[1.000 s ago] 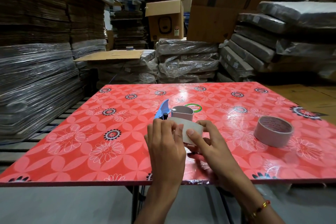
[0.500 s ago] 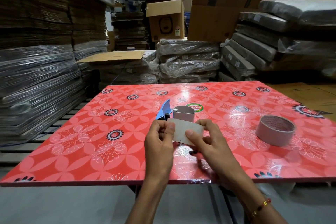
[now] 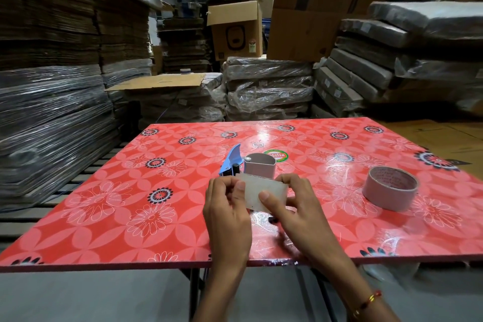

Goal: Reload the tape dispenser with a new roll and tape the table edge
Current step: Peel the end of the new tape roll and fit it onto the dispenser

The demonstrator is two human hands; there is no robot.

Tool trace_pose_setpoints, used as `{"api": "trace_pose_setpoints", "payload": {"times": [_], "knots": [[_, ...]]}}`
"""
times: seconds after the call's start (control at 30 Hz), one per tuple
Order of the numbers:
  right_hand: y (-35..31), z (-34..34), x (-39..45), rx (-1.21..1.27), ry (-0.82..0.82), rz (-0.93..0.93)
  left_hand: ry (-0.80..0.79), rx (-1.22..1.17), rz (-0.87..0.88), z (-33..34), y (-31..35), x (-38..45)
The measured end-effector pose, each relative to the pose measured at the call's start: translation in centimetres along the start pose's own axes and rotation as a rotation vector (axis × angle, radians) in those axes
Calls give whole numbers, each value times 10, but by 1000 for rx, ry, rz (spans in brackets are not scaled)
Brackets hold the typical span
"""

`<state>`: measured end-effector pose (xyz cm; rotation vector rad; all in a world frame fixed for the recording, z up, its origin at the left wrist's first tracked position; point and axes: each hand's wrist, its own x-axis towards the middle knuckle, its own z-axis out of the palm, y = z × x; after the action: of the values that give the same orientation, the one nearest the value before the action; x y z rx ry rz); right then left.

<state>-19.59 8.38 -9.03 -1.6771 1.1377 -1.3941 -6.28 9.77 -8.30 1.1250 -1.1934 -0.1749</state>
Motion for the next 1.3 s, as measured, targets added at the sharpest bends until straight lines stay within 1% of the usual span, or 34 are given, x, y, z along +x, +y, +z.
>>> {"api": "trace_pose_setpoints", "payload": {"times": [0.17, 0.2, 0.27, 0.33, 0.37, 0.4, 0.47, 0.5, 0.57, 0.6, 0.63, 0.7, 0.9, 1.0, 1.07, 1.2, 1.3], "knots": [[-3, -2, 0, 15, -23, -8, -177, -529, -459, -15, 4, 11], [-4, -2, 0, 14, -27, -7, -209, -618, -510, -19, 4, 14], [-6, -2, 0, 3, -32, -10, -251, -718, -551, -23, 4, 18], [-6, -1, -1, -11, -30, -15, -226, -728, -556, -23, 3, 17], [-6, -1, -1, -15, -26, -18, -187, -669, -531, -21, 1, 16], [-6, -1, -1, -14, -22, -19, -144, -553, -469, -19, 0, 14], [-7, 0, -1, 3, -16, -13, -80, -282, -278, -17, -3, 10], [-7, 0, -1, 10, -16, -9, -53, -201, -203, -16, -4, 8], [-7, 0, -1, 10, -20, -5, -7, -129, -123, -16, -6, 5], [-7, 0, -1, 12, -24, -6, 5, -118, -113, -16, -5, 5], [-8, 0, -1, 16, -26, -5, 4, -127, -126, -16, -6, 5], [-9, -1, -2, 22, -32, -1, -24, -213, -210, -17, -6, 7], [-11, -4, -2, 64, -57, 7, -104, -614, -501, -20, -12, 19], [-11, -6, -2, 107, -59, 29, -128, -754, -591, -21, -12, 21], [-13, -5, -2, 126, -59, 37, -104, -738, -587, -19, -11, 20], [-13, -4, -2, 119, -49, 38, -14, -555, -469, -16, -9, 14], [-12, -5, -3, 131, -63, 57, -23, -536, -468, -18, -10, 15]]}}
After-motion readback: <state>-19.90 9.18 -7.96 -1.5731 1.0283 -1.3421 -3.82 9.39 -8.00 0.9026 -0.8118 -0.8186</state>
